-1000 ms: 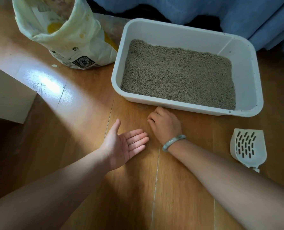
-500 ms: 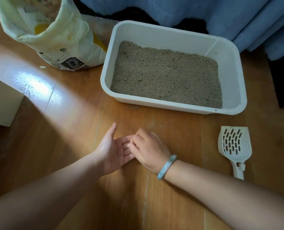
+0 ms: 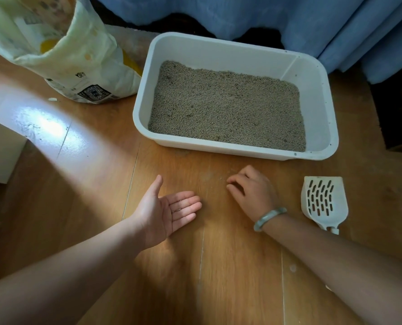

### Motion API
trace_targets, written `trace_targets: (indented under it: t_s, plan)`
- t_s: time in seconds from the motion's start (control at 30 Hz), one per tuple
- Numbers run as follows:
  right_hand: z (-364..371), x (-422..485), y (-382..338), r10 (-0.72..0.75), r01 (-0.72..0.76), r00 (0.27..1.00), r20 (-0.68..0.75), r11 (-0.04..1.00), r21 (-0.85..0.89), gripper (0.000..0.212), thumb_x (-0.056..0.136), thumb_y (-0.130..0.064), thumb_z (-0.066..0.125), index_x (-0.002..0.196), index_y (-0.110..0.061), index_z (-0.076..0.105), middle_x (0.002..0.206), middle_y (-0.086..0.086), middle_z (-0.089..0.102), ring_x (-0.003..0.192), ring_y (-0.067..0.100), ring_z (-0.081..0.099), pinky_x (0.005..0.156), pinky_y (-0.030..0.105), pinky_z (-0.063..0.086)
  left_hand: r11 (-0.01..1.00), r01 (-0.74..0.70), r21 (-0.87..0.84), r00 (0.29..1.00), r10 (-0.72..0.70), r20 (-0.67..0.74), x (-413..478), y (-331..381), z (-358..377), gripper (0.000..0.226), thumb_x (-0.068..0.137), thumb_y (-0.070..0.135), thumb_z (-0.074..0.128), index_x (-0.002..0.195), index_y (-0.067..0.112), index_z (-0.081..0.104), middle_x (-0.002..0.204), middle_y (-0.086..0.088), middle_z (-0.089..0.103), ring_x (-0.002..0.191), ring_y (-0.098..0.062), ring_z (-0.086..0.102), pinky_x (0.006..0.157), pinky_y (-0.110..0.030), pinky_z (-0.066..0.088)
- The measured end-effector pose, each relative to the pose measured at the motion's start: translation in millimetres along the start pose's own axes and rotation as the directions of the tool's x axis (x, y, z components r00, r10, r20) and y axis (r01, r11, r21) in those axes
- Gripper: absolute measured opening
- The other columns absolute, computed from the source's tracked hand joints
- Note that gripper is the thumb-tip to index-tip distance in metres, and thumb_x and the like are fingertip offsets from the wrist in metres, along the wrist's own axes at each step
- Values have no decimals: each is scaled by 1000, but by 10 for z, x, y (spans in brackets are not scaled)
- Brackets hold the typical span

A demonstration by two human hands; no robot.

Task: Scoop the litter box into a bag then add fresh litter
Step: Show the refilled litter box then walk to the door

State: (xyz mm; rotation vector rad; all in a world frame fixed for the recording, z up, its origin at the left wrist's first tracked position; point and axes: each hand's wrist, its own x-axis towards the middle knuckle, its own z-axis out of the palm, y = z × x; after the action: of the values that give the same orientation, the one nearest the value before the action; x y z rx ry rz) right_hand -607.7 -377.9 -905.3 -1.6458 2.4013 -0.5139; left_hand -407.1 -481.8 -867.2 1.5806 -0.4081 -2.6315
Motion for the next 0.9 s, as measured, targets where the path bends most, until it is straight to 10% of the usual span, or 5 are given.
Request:
trace_targets:
  t_s: [0.23,0.9]
  plan:
    - [110,97,-232,-224,222,975,-5,970,-100,16,77,-33,58,77,-22,69,76,-4,57,69,18,56,61,28,41,1000,-4,-10,1000,4,2,18,-2,-3,79,91,66,26,117,0,59,111,-17,69,100,-25,68,93,-37,49]
    - [171,105,-275,-148,138,988,-42,971,-194,12,71,-24,75,72,-21,64,75,-1,58,66,20,58,59,31,43,1000,-11,-3,1000,11,1,18,15,37,79,91,66,26,119,0,58,112,-17,69,99,-25,69,91,-37,50]
